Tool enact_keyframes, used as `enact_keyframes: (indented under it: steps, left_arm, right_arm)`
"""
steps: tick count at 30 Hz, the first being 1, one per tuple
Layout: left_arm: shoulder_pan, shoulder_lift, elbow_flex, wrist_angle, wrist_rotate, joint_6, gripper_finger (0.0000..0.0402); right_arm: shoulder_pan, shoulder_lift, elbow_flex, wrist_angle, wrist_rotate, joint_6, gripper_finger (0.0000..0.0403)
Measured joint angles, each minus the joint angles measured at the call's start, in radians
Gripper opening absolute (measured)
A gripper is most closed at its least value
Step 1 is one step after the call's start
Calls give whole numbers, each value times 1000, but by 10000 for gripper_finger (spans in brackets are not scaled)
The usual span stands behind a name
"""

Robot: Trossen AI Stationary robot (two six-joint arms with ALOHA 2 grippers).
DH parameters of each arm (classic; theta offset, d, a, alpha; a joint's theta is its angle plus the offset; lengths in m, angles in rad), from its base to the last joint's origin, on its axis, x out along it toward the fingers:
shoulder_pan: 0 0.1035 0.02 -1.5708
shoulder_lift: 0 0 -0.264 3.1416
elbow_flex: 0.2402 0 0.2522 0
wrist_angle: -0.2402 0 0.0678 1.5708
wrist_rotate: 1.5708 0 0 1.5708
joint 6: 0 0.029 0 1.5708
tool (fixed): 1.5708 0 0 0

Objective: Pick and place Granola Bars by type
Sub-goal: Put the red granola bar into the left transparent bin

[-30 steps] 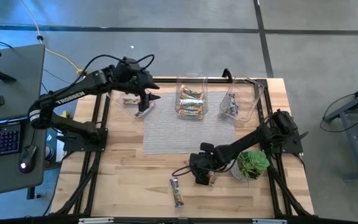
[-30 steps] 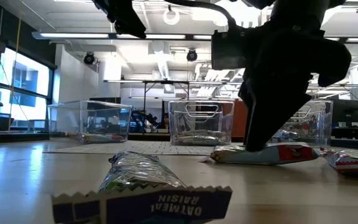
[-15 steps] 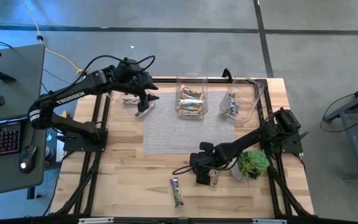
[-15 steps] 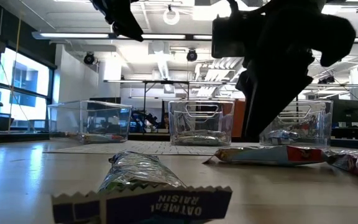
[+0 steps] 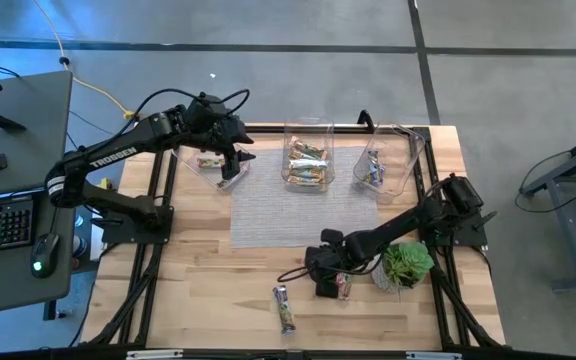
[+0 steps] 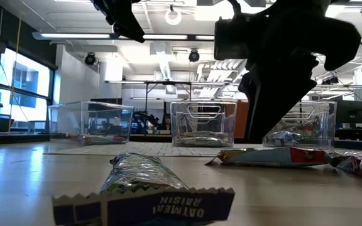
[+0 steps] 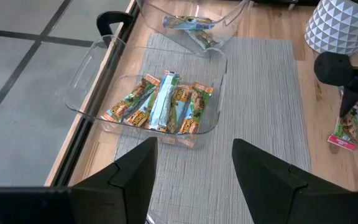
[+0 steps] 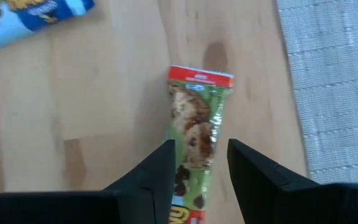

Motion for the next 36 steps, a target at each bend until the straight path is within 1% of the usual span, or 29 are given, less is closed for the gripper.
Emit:
enact_keyframes:
  steps: [7, 11, 15, 18, 20, 26, 31, 36]
  left_arm:
    - [0, 0, 0, 0, 0, 0, 205]
    - [0, 0, 0, -3, 0, 0, 205]
    - [0, 0, 0, -12, 0, 0, 205]
    - [0, 0, 0, -26, 0, 0, 205]
    - [0, 0, 0, -26, 0, 0, 205]
    - [0, 0, 0, -26, 1, 0, 205]
    - [0, 0, 0, -26, 1, 0, 205]
    - [0, 0, 0, -26, 1, 0, 205]
  right_arm:
    - [-1, 0, 0, -4, 13, -11, 131]
    - [-1, 0, 0, 2, 27, -79, 131]
    - [-1, 0, 0, 7, 91, -107, 131]
    - [4, -1, 0, 31, 152, -94, 131]
    - [6, -1, 0, 41, 169, -95, 131]
    - [6, -1, 0, 61, 120, -79, 131]
    - [6, -1, 0, 61, 126, -168, 132]
    - [4, -1, 0, 61, 90, -167, 151]
